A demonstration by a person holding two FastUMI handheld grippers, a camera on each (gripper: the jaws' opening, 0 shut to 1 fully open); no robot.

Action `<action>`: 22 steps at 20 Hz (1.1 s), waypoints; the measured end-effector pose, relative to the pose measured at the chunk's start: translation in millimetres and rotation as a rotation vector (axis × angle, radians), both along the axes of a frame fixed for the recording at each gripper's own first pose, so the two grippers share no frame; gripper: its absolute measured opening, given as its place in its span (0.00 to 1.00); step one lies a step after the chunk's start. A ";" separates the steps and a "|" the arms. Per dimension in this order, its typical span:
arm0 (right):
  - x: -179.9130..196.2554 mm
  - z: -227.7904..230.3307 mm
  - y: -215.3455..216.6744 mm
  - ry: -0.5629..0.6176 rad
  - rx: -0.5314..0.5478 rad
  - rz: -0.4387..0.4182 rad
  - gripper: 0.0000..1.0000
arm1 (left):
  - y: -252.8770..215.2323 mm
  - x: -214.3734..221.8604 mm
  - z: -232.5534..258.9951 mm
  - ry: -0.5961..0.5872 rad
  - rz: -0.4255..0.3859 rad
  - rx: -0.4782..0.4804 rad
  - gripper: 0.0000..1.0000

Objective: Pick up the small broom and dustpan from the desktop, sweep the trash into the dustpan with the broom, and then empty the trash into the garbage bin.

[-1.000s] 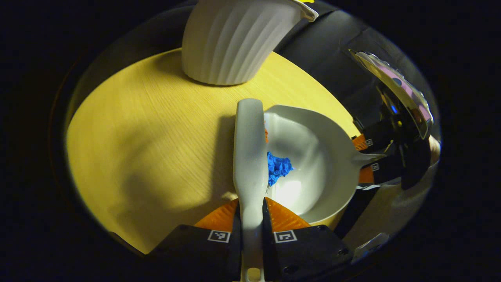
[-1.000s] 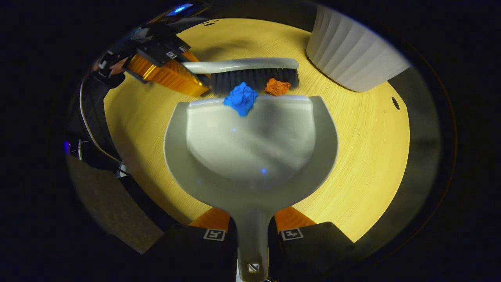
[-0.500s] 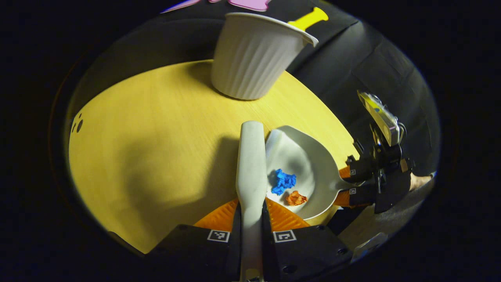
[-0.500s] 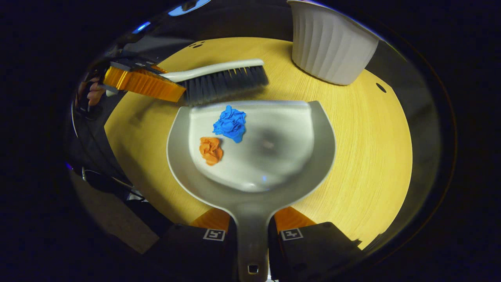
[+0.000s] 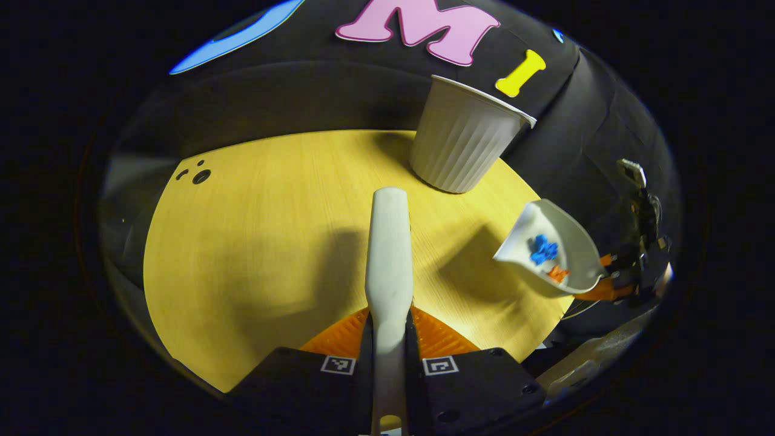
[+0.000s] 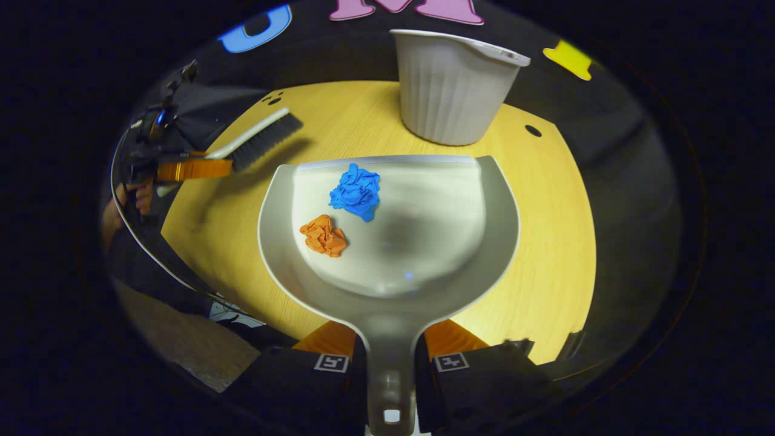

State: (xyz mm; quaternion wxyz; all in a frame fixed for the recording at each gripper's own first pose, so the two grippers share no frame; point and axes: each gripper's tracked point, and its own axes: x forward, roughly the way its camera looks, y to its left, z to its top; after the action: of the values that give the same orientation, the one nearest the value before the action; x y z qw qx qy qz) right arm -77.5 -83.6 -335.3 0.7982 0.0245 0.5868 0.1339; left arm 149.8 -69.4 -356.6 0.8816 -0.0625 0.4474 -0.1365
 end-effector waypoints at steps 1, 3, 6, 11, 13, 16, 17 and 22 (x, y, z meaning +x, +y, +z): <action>-2.0 18.6 -9.2 -0.013 -0.005 -0.019 0.36 | 3.8 -5.1 -1.6 -0.002 0.009 -0.005 0.26; -6.4 55.0 -28.3 -0.035 -0.002 -0.053 0.36 | 9.5 -11.2 -3.2 -0.008 0.019 0.004 0.26; -8.7 71.4 -33.8 -0.066 0.020 -0.125 0.36 | 12.6 -21.2 -7.3 -0.004 0.017 0.015 0.26; -11.5 78.3 -32.0 -0.159 -0.095 -0.170 0.36 | 17.3 -43.5 -14.3 0.001 0.017 -0.009 0.26; -11.2 77.8 -31.5 -0.194 -0.150 -0.177 0.36 | 19.2 -51.7 -15.5 0.000 0.016 -0.010 0.26; -5.4 82.7 -38.7 -0.223 -0.251 -0.149 0.36 | 23.3 -58.0 -16.1 -0.005 0.017 -0.008 0.26; -0.2 90.6 -42.9 -0.223 -0.279 -0.133 0.36 | 24.1 -58.7 -15.0 -0.007 0.017 -0.008 0.26; 13.8 119.9 -53.2 -0.176 -0.423 -0.019 0.36 | 31.0 -62.5 -12.7 -0.024 0.034 -0.005 0.26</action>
State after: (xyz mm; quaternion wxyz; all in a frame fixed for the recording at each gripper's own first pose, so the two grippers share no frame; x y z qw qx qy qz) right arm -63.6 -136.8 -215.4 0.8349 -0.1497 0.5297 0.0021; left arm 87.3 -38.4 -369.3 0.8891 -0.0706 0.4352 -0.1233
